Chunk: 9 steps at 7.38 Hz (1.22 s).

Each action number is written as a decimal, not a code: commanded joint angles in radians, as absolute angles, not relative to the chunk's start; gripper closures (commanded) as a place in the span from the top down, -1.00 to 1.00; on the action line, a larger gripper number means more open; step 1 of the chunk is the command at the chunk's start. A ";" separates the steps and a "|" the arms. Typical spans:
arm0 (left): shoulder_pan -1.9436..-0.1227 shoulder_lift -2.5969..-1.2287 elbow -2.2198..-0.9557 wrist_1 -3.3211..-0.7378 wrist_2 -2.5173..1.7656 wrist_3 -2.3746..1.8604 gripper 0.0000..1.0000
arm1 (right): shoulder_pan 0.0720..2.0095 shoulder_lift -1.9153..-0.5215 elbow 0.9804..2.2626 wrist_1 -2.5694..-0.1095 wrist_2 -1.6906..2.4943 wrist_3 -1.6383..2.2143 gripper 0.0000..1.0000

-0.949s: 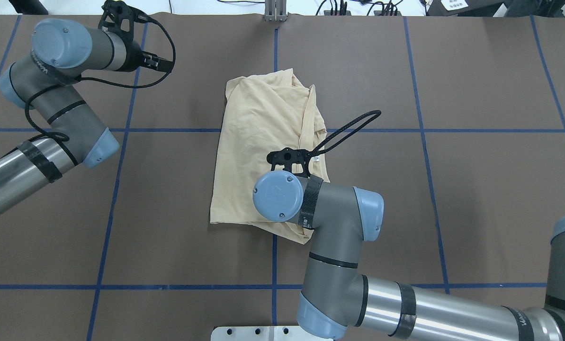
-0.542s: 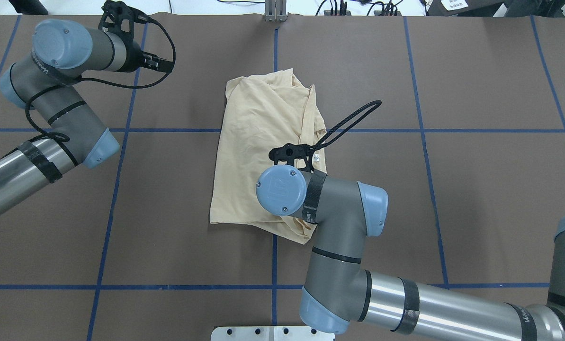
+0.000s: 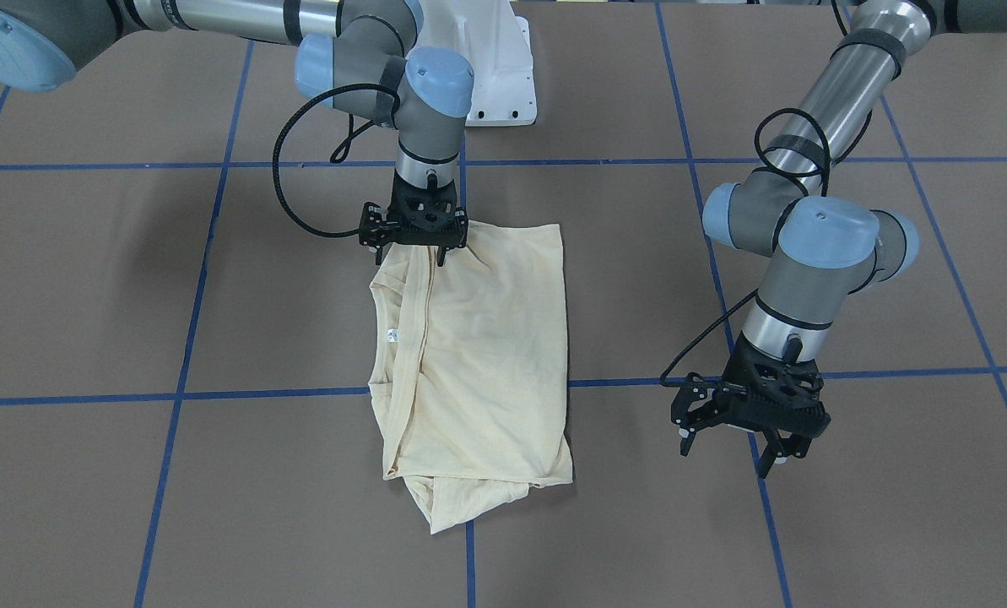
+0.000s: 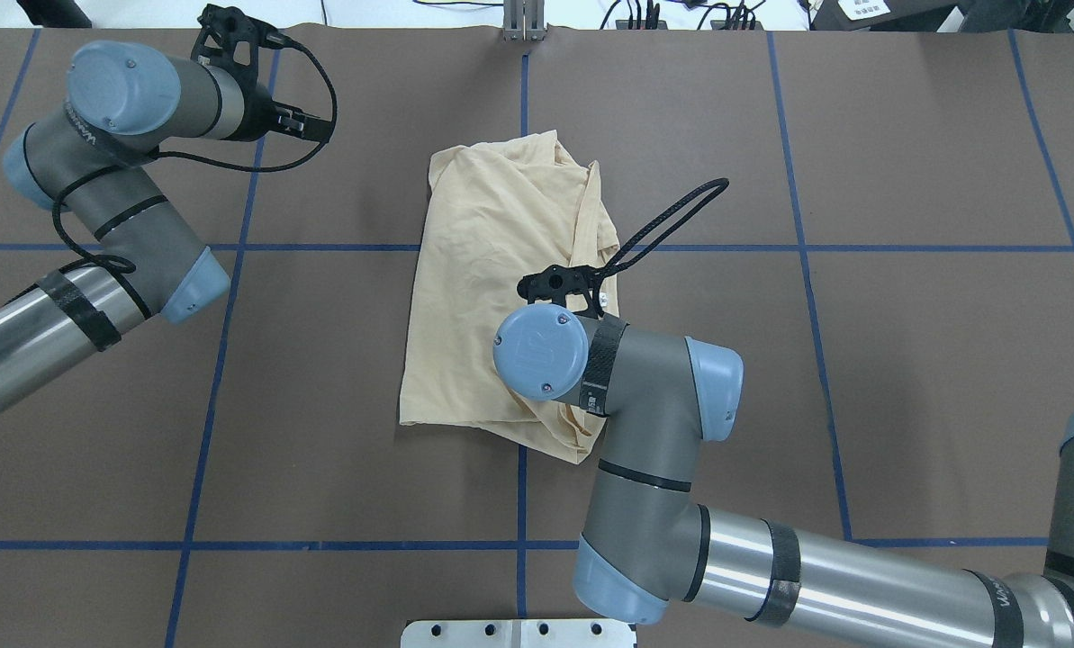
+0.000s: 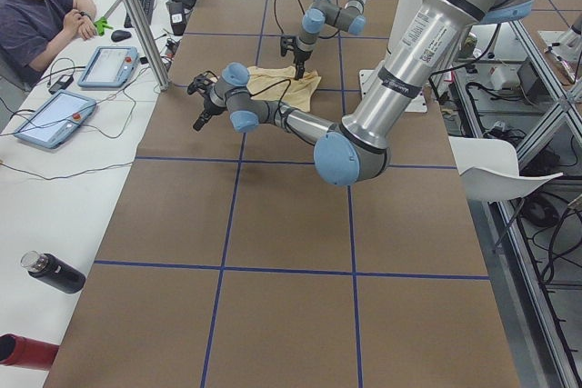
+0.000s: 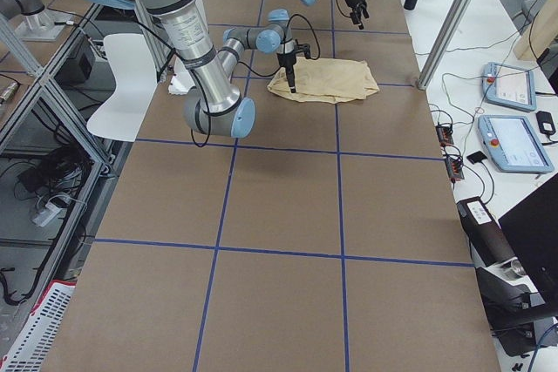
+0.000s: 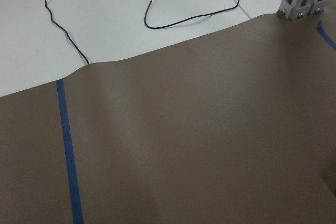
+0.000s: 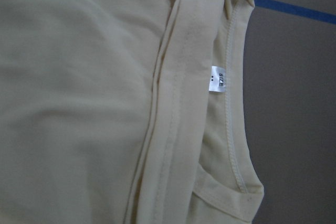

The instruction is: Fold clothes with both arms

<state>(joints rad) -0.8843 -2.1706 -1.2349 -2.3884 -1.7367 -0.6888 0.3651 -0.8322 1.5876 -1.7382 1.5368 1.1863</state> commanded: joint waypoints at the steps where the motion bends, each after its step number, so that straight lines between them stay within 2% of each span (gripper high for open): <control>1: -0.884 -2.171 -1.235 -2.388 -1.736 -0.689 1.00 | 0.350 -0.831 1.579 -1.740 1.536 1.192 1.00; 7: -0.874 -2.171 -1.235 -2.388 -1.736 -0.689 1.00 | 0.353 -0.854 1.620 -1.818 1.536 1.164 1.00; 9: -0.874 -2.171 -1.235 -2.388 -1.736 -0.689 1.00 | 0.356 -0.961 1.737 -1.876 1.525 1.131 1.00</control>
